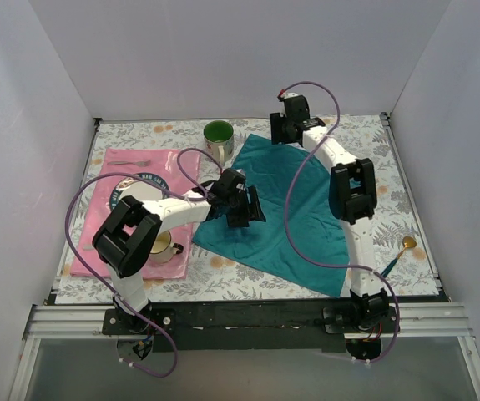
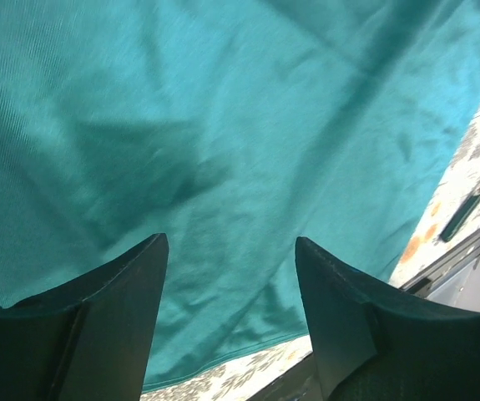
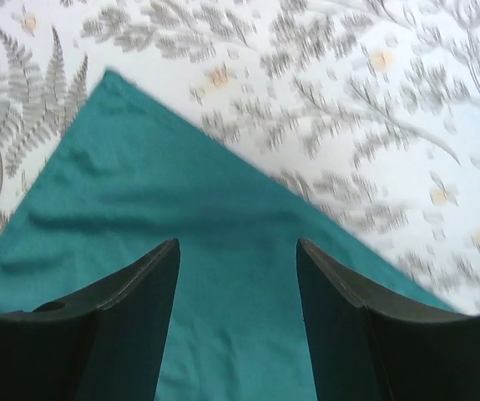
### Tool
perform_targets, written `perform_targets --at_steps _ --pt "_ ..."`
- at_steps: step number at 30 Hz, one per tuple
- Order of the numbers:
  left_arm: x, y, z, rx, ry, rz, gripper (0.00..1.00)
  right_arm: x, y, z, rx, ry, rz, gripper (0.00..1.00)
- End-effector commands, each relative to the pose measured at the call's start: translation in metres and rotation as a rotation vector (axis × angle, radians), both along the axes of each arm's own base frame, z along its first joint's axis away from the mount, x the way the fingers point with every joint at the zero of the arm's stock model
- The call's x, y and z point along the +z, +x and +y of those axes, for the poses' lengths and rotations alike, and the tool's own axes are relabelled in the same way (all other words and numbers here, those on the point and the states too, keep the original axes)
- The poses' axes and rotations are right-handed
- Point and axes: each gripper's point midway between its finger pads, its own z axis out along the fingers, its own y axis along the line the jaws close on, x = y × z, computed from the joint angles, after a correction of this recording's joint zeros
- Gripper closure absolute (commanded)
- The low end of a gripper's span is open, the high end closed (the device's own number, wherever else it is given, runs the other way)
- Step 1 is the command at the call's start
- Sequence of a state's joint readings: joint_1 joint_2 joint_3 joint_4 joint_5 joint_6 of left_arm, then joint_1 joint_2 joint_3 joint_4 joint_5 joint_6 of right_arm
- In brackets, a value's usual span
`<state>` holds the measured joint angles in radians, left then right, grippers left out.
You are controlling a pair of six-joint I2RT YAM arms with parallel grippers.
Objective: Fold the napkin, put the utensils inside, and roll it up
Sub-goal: Flatten the napkin out
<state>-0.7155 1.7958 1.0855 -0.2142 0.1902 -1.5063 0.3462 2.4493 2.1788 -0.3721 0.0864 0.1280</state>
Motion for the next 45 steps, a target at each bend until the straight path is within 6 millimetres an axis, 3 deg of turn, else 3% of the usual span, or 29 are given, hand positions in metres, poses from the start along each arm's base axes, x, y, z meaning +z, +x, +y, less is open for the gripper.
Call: perform_targets --at_steps 1,2,3,4,5,6,7,8,9,10,15,18,19,26,32,35,40,44,45 --pt "0.03 0.022 -0.009 0.012 -0.007 -0.077 0.37 0.074 -0.054 -0.018 -0.026 0.048 0.002 0.34" --pt "0.035 0.026 -0.013 -0.002 -0.015 -0.089 0.37 0.05 -0.08 -0.026 -0.04 0.024 0.096 0.34" --pt "0.034 0.027 -0.016 -0.011 -0.017 -0.089 0.37 0.045 -0.096 -0.031 -0.076 0.044 0.145 0.34" --pt "0.027 0.027 -0.018 -0.021 -0.009 -0.076 0.37 0.059 -0.111 -0.035 -0.092 0.059 0.149 0.34" --pt "0.029 0.031 -0.021 -0.029 -0.009 -0.084 0.37 0.05 -0.132 -0.039 -0.102 0.057 0.211 0.34" --pt "0.027 0.032 -0.022 -0.035 -0.007 -0.086 0.37 0.025 -0.158 -0.049 -0.137 0.045 0.29 0.34" --pt "0.02 0.034 -0.023 -0.039 0.004 -0.079 0.37 0.036 -0.175 -0.051 -0.132 0.069 0.285 0.34" --pt "0.023 0.039 -0.027 -0.052 0.001 -0.095 0.37 0.035 -0.182 -0.051 -0.122 0.09 0.269 0.35" --pt "0.022 0.041 -0.028 -0.059 0.001 -0.093 0.37 0.024 -0.211 -0.06 -0.126 0.082 0.298 0.36" --pt "0.012 0.043 -0.028 -0.063 0.015 -0.079 0.37 0.021 -0.22 -0.068 -0.148 0.066 0.289 0.37" --pt "0.011 0.068 -0.031 -0.04 0.014 -0.105 0.37 0.001 -0.271 -0.094 -0.17 0.013 0.318 0.42" --pt "0.01 0.076 -0.032 -0.027 0.014 -0.115 0.37 -0.003 -0.282 -0.107 -0.213 -0.003 0.292 0.42" --pt "0.009 0.078 -0.033 -0.024 0.013 -0.12 0.37 -0.016 -0.293 -0.115 -0.235 -0.025 0.311 0.43" --pt "-0.007 0.078 -0.024 -0.017 0.04 -0.102 0.36 -0.05 -0.321 -0.162 -0.411 0.005 0.358 0.43" --pt "-0.023 0.08 -0.016 -0.036 0.087 -0.103 0.36 -0.075 -0.348 -0.183 -0.508 0.032 0.443 0.43" --pt "-0.026 0.084 -0.015 -0.047 0.093 -0.096 0.36 -0.077 -0.354 -0.191 -0.543 0.034 0.441 0.43" --pt "-0.02 0.085 -0.013 -0.057 0.103 -0.117 0.36 -0.059 -0.353 -0.205 -0.592 0.005 0.374 0.43" --pt "0.003 0.09 -0.017 -0.091 0.099 -0.156 0.36 -0.025 -0.336 -0.191 -0.496 0.046 0.29 0.42" --pt "0.018 0.091 -0.017 -0.088 0.083 -0.178 0.35 -0.018 -0.332 -0.185 -0.462 0.06 0.267 0.41"
